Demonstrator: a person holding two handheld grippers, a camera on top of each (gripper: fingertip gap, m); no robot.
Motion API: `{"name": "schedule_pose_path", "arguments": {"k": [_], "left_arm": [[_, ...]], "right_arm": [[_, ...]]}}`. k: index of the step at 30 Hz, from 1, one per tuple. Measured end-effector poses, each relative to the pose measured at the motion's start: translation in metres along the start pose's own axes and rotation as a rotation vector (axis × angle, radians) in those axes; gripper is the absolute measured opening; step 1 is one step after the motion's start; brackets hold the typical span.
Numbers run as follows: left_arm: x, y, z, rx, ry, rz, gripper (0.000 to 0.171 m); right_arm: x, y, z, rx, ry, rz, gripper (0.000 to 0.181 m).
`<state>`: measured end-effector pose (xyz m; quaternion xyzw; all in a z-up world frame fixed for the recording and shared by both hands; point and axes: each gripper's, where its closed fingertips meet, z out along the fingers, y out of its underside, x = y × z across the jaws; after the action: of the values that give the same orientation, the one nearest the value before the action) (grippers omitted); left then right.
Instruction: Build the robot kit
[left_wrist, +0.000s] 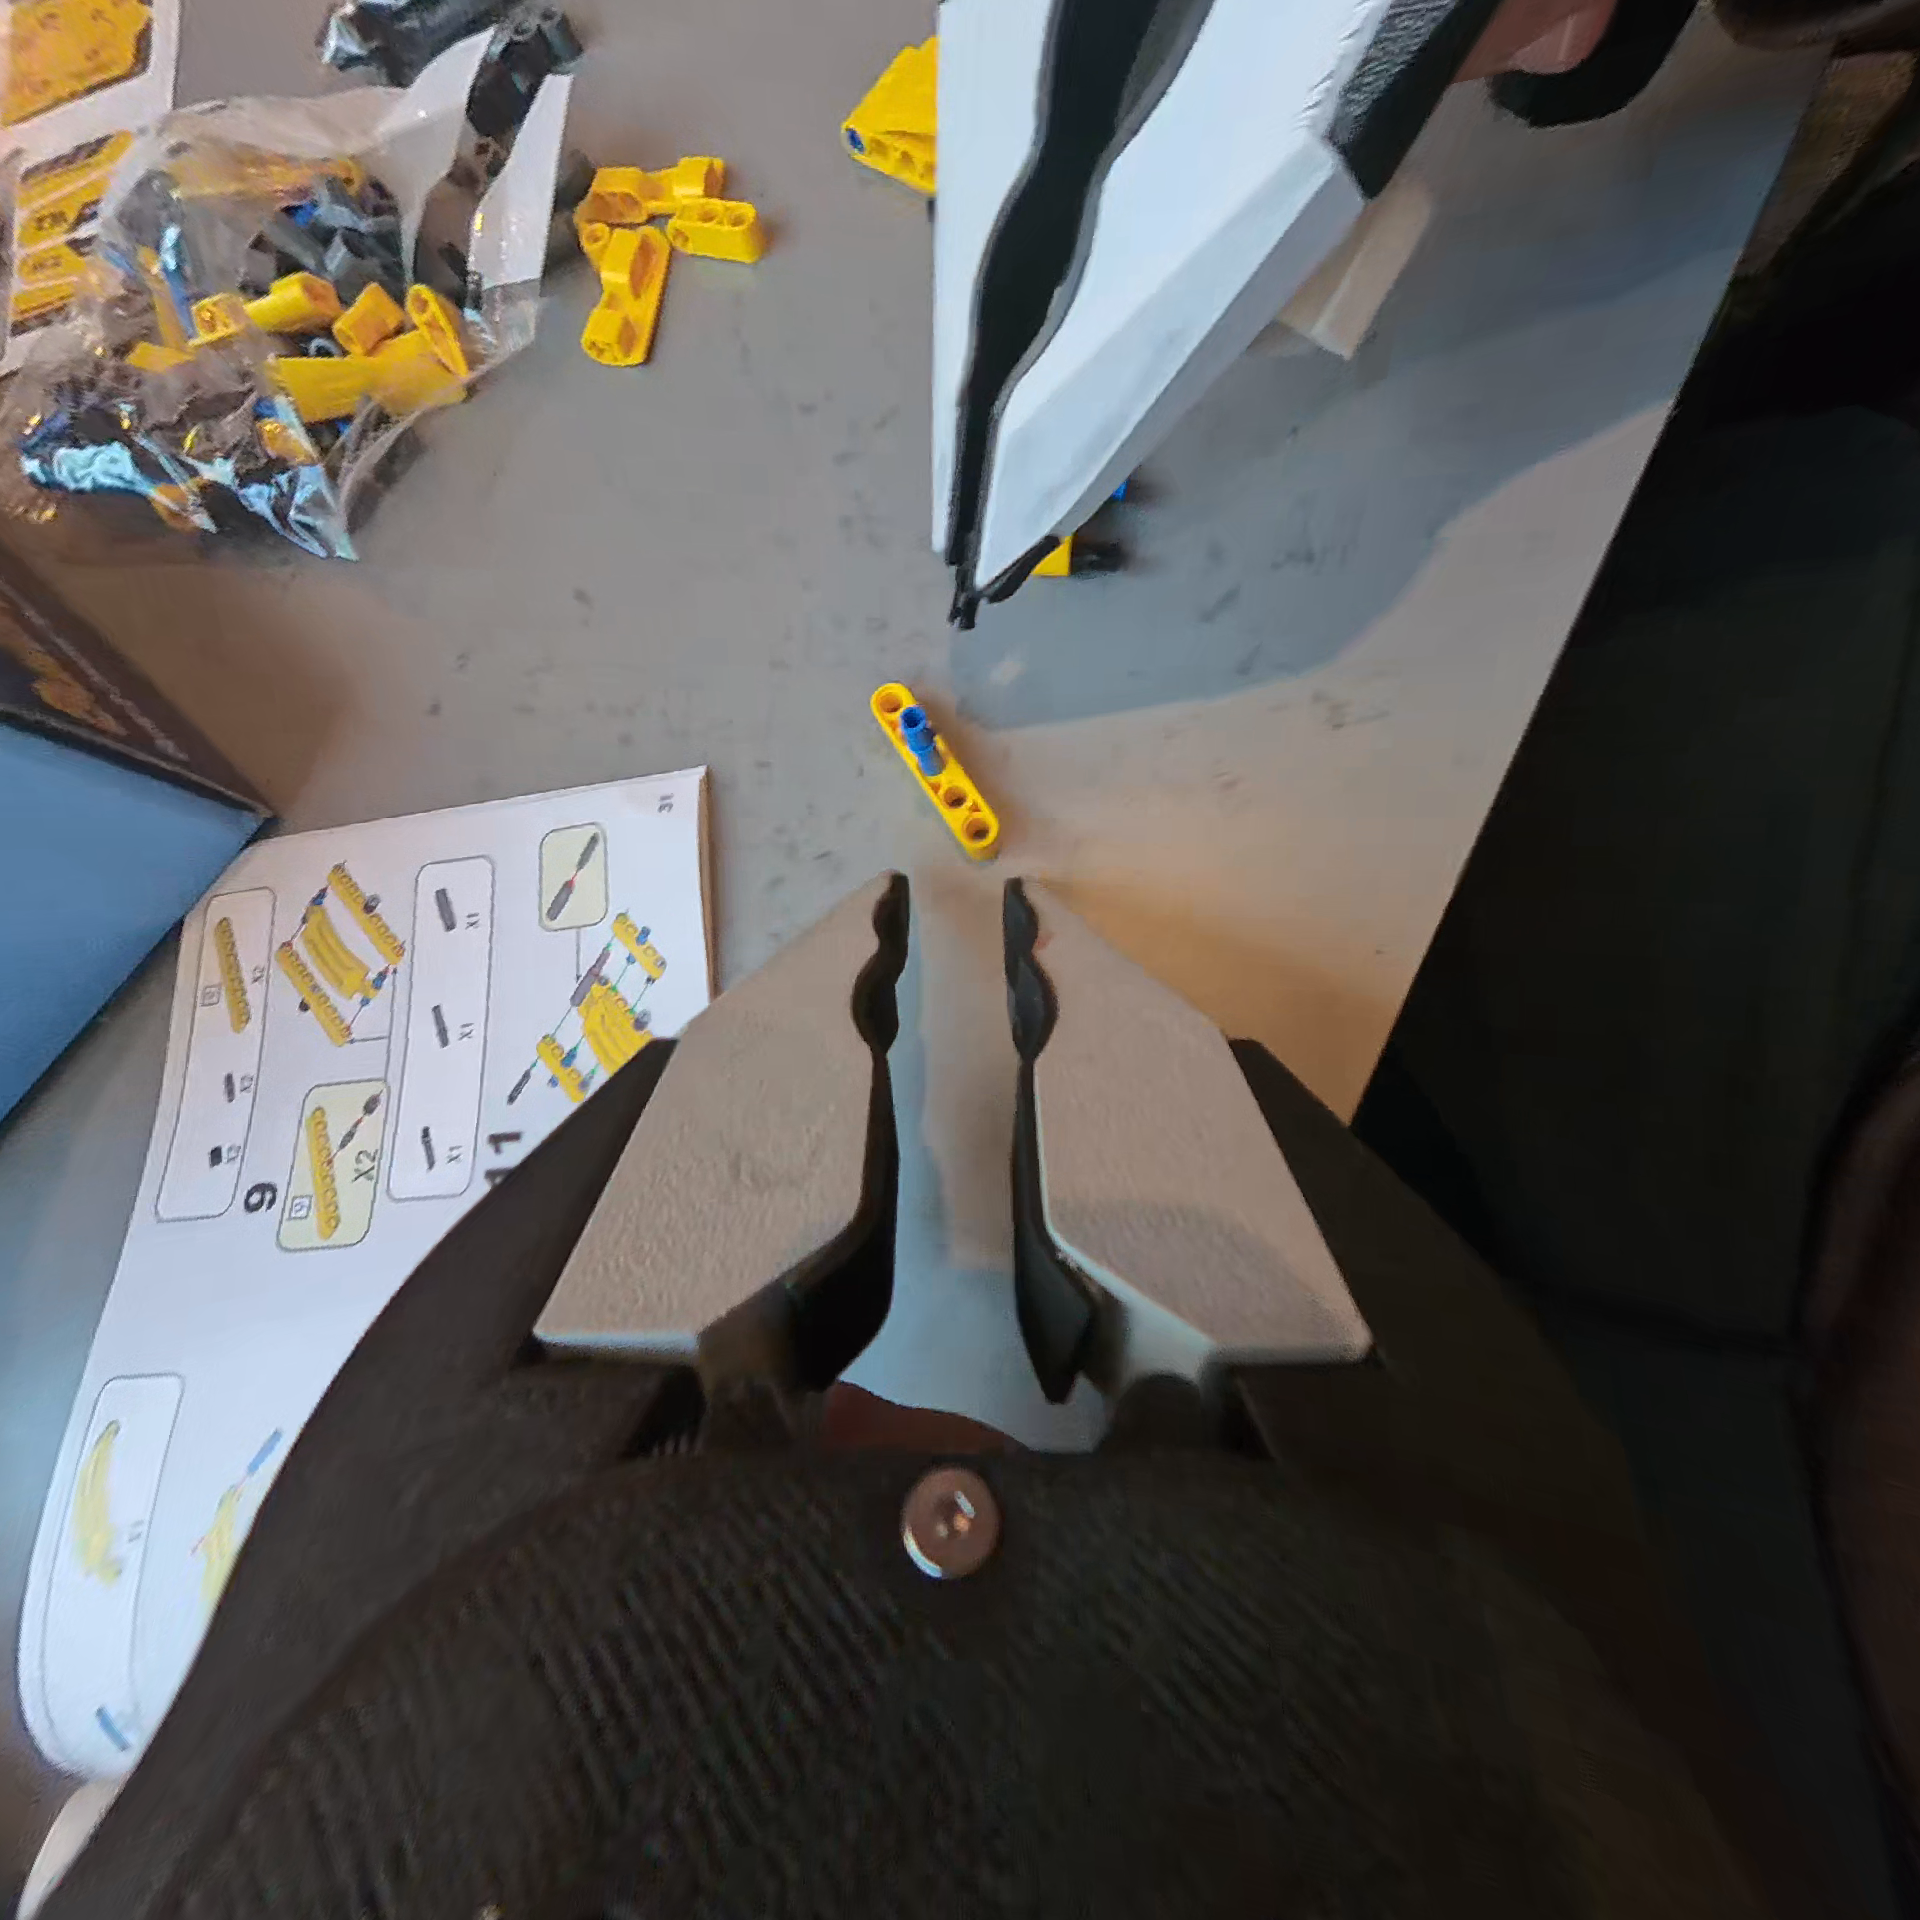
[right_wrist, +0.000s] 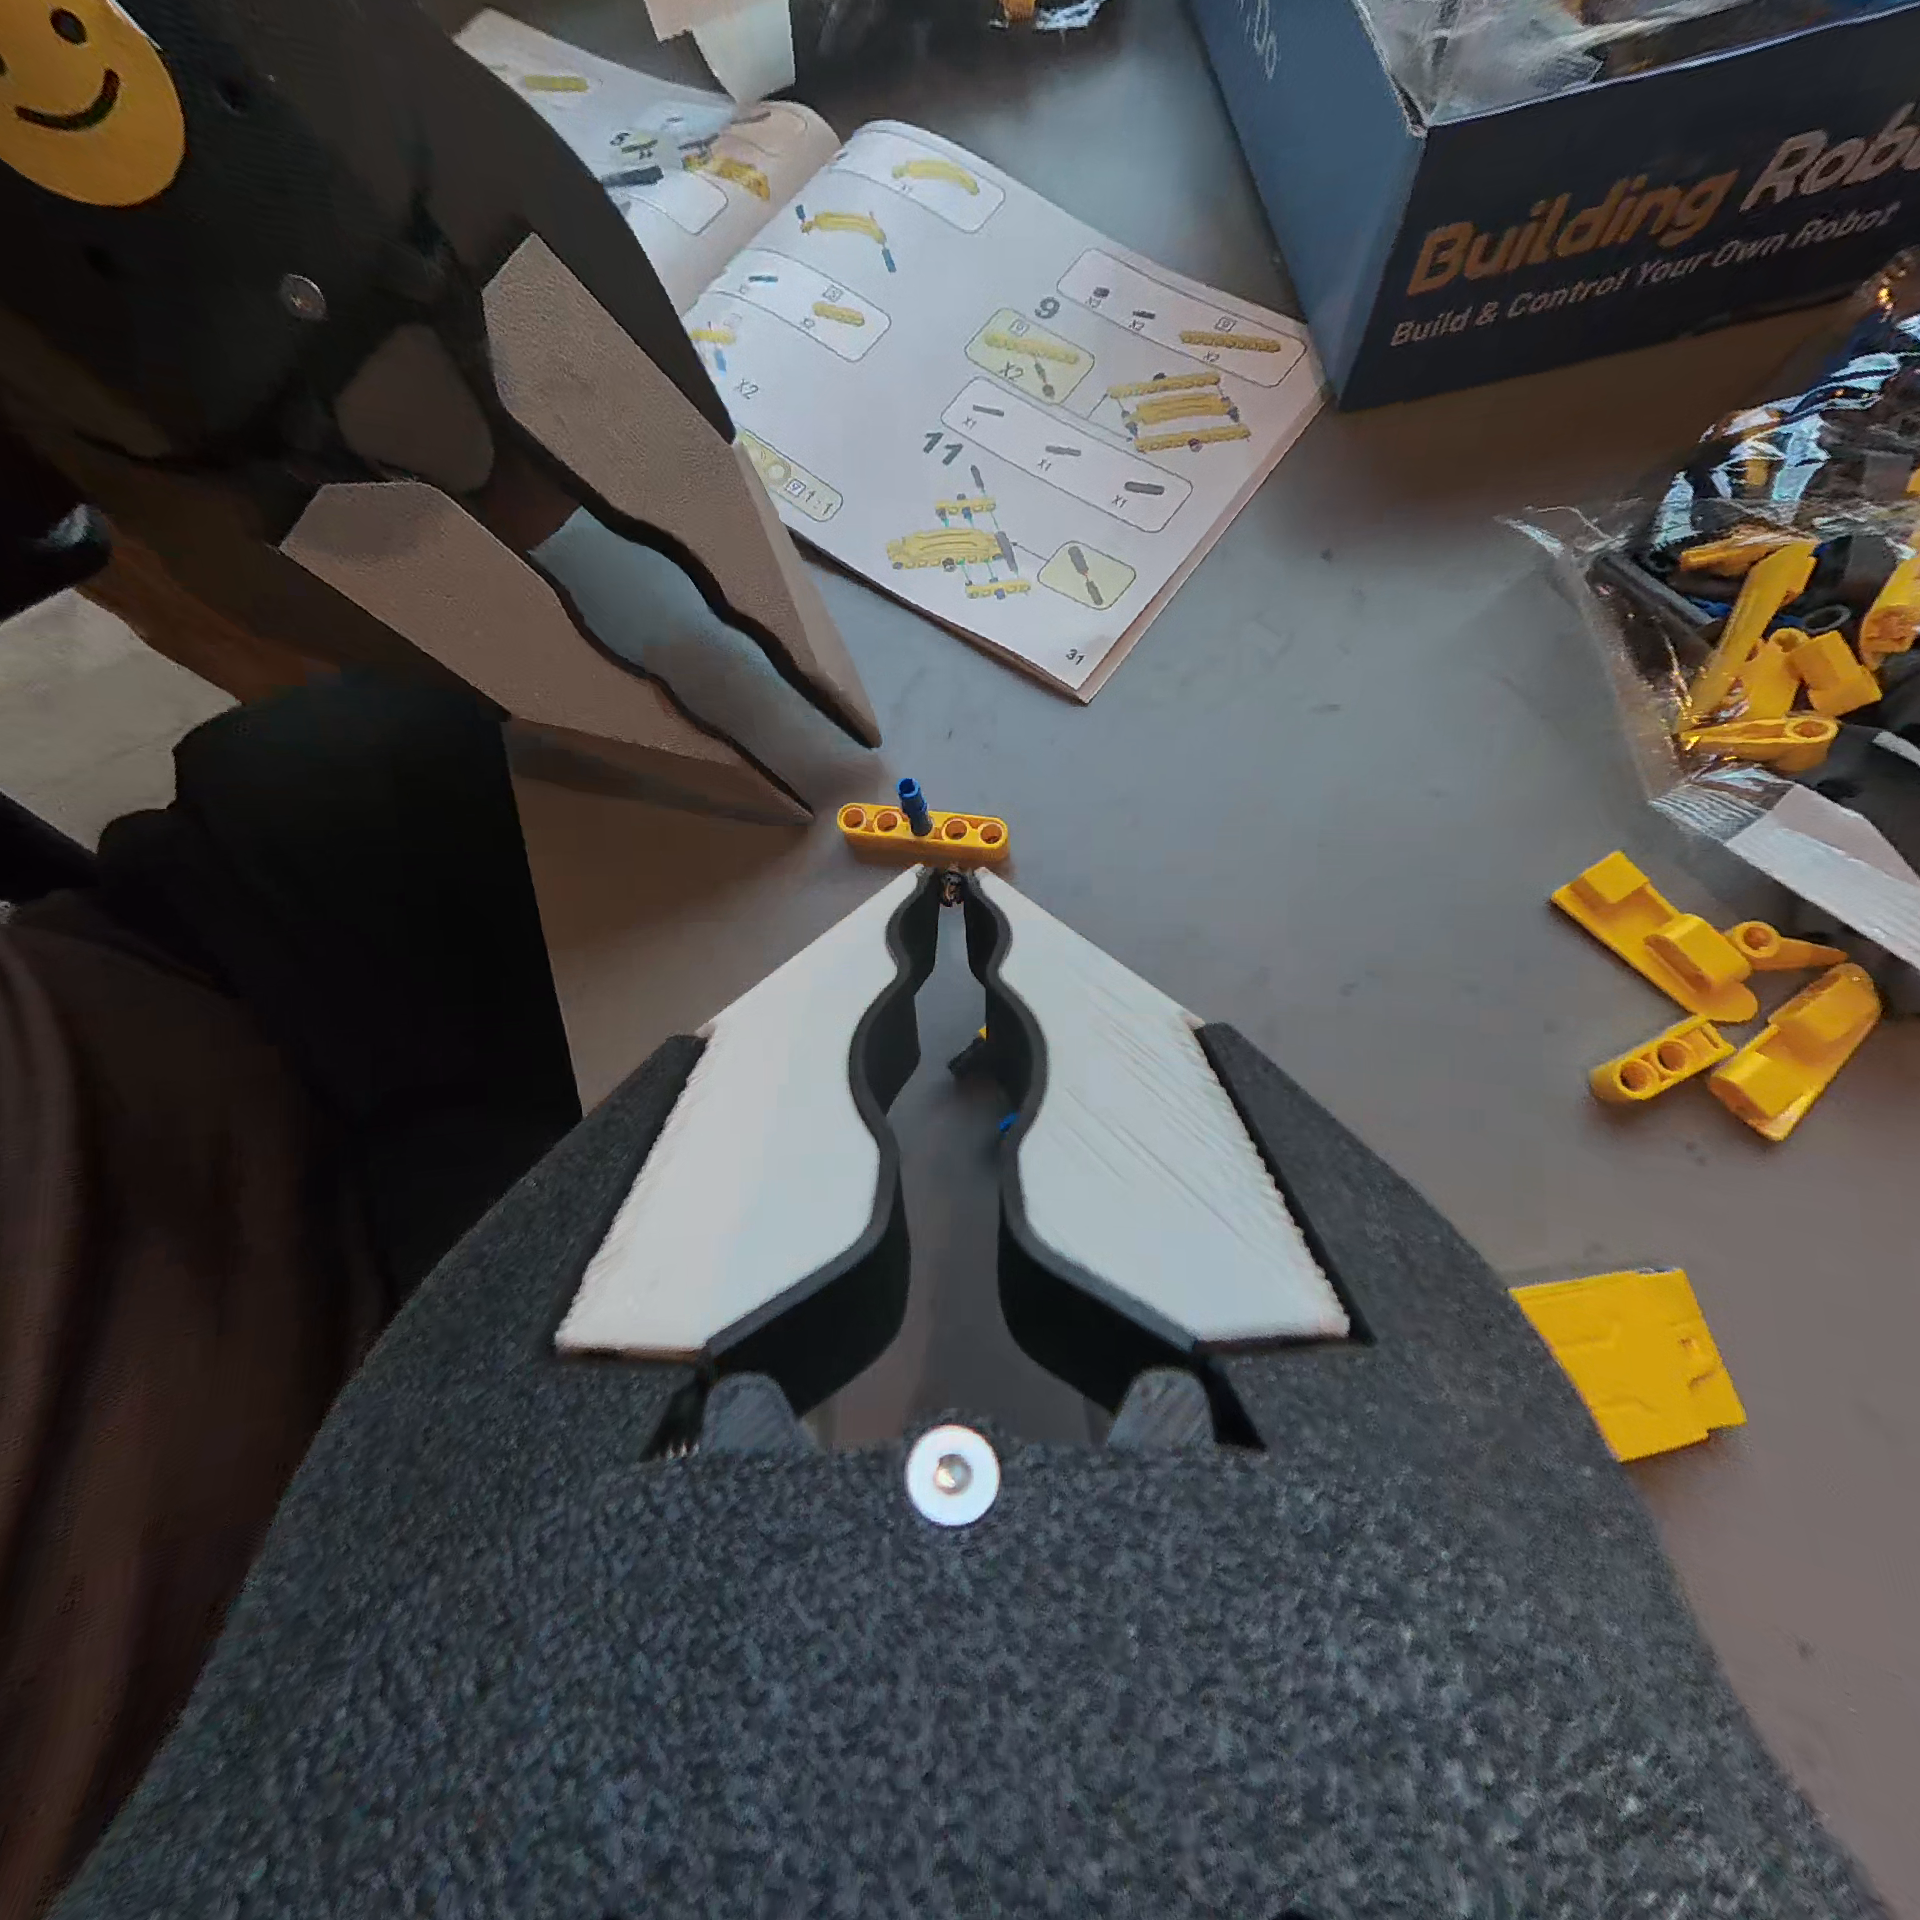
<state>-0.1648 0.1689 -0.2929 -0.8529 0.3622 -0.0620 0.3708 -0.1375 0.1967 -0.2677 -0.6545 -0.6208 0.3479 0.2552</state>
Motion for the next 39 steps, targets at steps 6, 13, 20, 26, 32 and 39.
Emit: {"name": "schedule_pose_path", "arguments": {"k": [6,13,20,26,32,39], "left_arm": [[0.027,-0.019,0.01,0.068,0.1,-0.019,0.011],[-0.006,-0.024,-0.008,0.123,-0.016,-0.009,0.02],[-0.024,-0.003,-0.011,0.018,-0.097,0.083,0.028],[-0.015,-0.019,-0.015,0.019,0.001,0.182,0.027],[0.003,-0.026,-0.005,-0.1,0.216,0.536,0.039],[-0.008,-0.026,0.024,-0.223,0.321,0.591,0.032]], "right_arm": [[-0.002,0.002,0.001,-0.015,-0.013,0.001,0.004],[-0.005,0.002,-0.002,-0.026,-0.037,0.032,0.004],[-0.015,0.007,0.003,-0.064,-0.109,0.075,0.004],[-0.013,-0.008,-0.015,0.043,-0.09,0.094,0.004],[-0.018,-0.005,-0.03,0.135,-0.16,0.099,0.004],[-0.012,-0.002,-0.036,0.127,-0.123,0.056,0.004]]}}
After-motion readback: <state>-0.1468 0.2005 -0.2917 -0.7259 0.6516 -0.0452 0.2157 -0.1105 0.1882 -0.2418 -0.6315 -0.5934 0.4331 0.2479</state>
